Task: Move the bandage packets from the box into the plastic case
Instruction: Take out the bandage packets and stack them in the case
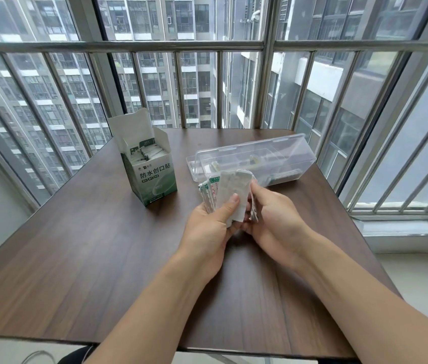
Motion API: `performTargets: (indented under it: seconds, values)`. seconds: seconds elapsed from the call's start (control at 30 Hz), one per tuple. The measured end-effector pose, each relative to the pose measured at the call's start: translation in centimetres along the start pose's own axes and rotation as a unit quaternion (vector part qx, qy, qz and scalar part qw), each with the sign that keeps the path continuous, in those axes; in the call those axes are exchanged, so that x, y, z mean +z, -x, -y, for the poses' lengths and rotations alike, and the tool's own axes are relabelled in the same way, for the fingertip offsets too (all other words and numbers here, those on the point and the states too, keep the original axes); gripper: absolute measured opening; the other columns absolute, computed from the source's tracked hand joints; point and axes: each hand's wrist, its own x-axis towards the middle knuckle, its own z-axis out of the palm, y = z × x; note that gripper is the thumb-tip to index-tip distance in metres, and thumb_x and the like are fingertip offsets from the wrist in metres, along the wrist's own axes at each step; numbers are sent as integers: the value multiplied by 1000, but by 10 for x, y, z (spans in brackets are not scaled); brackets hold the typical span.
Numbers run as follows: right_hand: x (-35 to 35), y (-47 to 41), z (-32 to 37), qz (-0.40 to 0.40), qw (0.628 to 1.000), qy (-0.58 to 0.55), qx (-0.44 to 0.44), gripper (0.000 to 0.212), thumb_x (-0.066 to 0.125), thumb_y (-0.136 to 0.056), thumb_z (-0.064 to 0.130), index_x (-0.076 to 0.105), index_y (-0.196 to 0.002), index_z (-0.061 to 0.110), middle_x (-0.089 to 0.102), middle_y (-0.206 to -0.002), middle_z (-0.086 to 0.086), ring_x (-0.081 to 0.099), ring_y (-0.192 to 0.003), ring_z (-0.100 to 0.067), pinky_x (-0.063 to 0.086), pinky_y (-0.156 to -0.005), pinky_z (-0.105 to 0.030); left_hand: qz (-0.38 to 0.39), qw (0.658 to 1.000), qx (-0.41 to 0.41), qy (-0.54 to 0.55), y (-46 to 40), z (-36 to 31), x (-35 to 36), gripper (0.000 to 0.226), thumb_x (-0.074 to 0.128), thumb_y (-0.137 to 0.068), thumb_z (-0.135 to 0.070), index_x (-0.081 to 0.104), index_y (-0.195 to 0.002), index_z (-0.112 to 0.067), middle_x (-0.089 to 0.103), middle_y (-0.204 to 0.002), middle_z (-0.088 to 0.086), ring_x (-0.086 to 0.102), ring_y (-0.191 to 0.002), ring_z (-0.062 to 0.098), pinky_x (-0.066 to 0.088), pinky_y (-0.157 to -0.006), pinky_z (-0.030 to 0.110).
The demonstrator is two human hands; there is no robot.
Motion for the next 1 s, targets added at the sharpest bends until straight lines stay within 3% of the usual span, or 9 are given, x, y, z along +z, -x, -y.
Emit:
performTargets:
  seconds: [0.07,0.23,0.33,0.43,0.53,0.63,0.73,0.83,1.0]
  values:
    - [0,-1,1,-14,999,-19,25,35,39,-107,36,59,-97,9,51,-54,1,46,-46,-10,38,-51,-23,1,1000,-6,-2,-2,-1,-3,20,62,-95,-9,70,-108,3,73,-91,13,67,-71,17,56,-65,22]
    - [-3,0,2,8,997,-64,40,49,52,-88,63,43,-66,21,27,-54,2,27,-49,-12,34,-51,-22,20,999,8,-25,-2,-1,-4,19,62,-95,-13,74,-97,1,74,-81,13,65,-62,17,55,-64,19]
    - [-2,4,4,54,998,-13,-24,41,65,-82,51,71,-81,10,49,-54,2,43,-50,-10,41,-60,-25,43,998,34,-34,1,-1,-2,14,63,-93,-11,72,-99,-2,75,-84,11,68,-67,16,55,-65,20]
    - [-4,3,4,85,993,20,-76,37,68,-88,21,68,-117,-1,76,-101,-15,73,-85,-26,57,-69,-31,80,994,61,-49,5,-3,-1,34,69,-82,-17,69,-115,-7,76,-103,7,71,-88,14,56,-74,23]
    - [-5,-1,1,86,992,25,-90,25,64,-94,10,64,-114,-5,72,-99,-18,71,-80,-24,53,-58,-26,78,988,83,-102,6,-4,-2,34,73,-81,-13,70,-115,-10,76,-96,2,69,-80,11,54,-65,21]
    - [-5,-6,-6,51,986,80,-137,6,65,-92,3,59,-92,3,63,-84,-21,61,-66,-22,45,-49,-24,51,979,119,-159,4,-3,-3,32,73,-86,-5,71,-117,-13,75,-92,1,65,-72,7,50,-58,20]
    - [-4,-7,-10,54,987,57,-140,11,63,-93,0,58,-86,7,62,-81,-21,58,-64,-26,42,-45,-26,51,969,142,-195,2,-3,-6,33,73,-87,-4,70,-118,-15,74,-87,0,64,-68,5,49,-56,20]
    - [-3,-4,-6,89,989,32,-115,6,63,-94,2,59,-99,2,60,-79,-20,57,-62,-26,42,-44,-29,74,965,128,-217,1,-7,-8,32,72,-88,-7,69,-115,-21,72,-80,-4,61,-66,5,46,-53,19]
    - [-6,-4,-2,103,990,43,-90,28,70,-90,9,58,-106,-12,66,-93,-27,63,-71,-32,48,-51,-32,101,967,73,-222,0,-16,-12,29,74,-85,-6,73,-108,-24,72,-78,-6,61,-68,8,45,-51,19]
